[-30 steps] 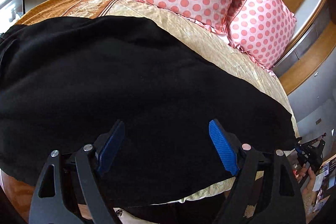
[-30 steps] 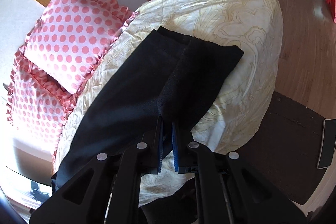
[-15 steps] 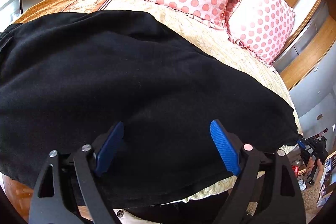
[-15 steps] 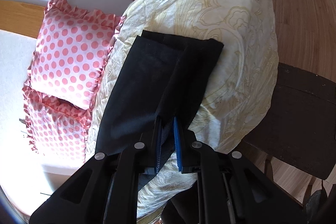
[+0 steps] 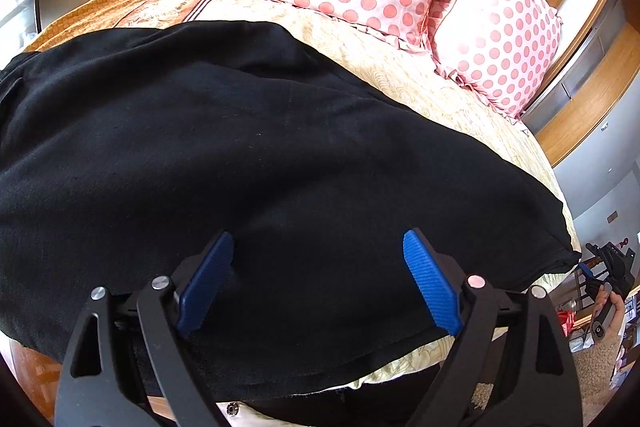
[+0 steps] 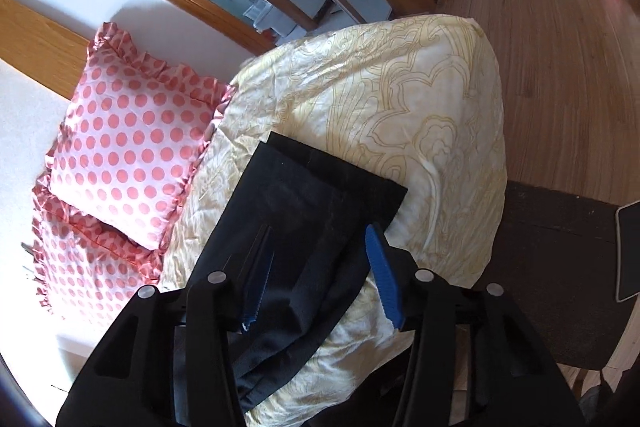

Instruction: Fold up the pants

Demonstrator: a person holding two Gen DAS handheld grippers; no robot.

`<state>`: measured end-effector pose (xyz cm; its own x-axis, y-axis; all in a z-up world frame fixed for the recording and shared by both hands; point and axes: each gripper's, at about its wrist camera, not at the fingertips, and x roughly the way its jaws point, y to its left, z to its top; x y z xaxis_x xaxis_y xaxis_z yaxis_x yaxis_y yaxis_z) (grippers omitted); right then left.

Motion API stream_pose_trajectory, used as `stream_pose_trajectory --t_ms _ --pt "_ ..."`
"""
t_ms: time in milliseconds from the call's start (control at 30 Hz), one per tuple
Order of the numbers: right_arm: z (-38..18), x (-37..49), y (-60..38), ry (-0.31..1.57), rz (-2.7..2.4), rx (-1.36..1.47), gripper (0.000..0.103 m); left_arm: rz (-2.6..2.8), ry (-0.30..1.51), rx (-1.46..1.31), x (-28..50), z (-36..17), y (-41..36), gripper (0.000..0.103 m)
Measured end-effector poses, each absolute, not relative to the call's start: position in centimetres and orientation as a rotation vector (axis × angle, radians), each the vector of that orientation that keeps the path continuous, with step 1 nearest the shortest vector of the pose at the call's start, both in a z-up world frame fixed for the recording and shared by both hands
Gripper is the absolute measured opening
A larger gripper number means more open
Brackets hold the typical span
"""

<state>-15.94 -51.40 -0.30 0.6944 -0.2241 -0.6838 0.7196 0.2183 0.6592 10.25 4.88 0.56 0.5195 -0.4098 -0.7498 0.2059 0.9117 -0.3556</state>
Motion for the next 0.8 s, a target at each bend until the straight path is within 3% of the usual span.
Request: stream_pose_trajectory --t_ms 233,300,333,367,600,800 --pt "-1.4 -14.0 -52.0 0.550 -0.697 1.163 0.048 -0.372 0.957 -0.221 10.4 0.5 4.4 0.092" --pt "-1.8 -13.7 -52.2 0.556 -0.698 1.171 0.033 -0.371 0.956 -0.211 10.4 0.5 4.2 0.093" --pt "-1.9 -13.4 -52.4 0.555 -0.684 1.168 0.014 -0.371 0.956 -0.208 10.4 0.5 4.2 0.094" --pt "-1.8 -13.2 -52.5 0.543 -0.666 1.167 0.007 -0.370 0.956 -0.208 10.4 0.5 4.2 0.094" --pt "3.6 -13.4 -53.1 0.389 -0.654 0.988 0.006 -0.394 0.962 -0.207 10.3 0.6 3.9 0.095" --pt "-2.4 -15.4 -52.8 0.515 -0.772 1.074 0.005 -0.422 0.951 -0.172 10.0 0.5 3.4 0.096"
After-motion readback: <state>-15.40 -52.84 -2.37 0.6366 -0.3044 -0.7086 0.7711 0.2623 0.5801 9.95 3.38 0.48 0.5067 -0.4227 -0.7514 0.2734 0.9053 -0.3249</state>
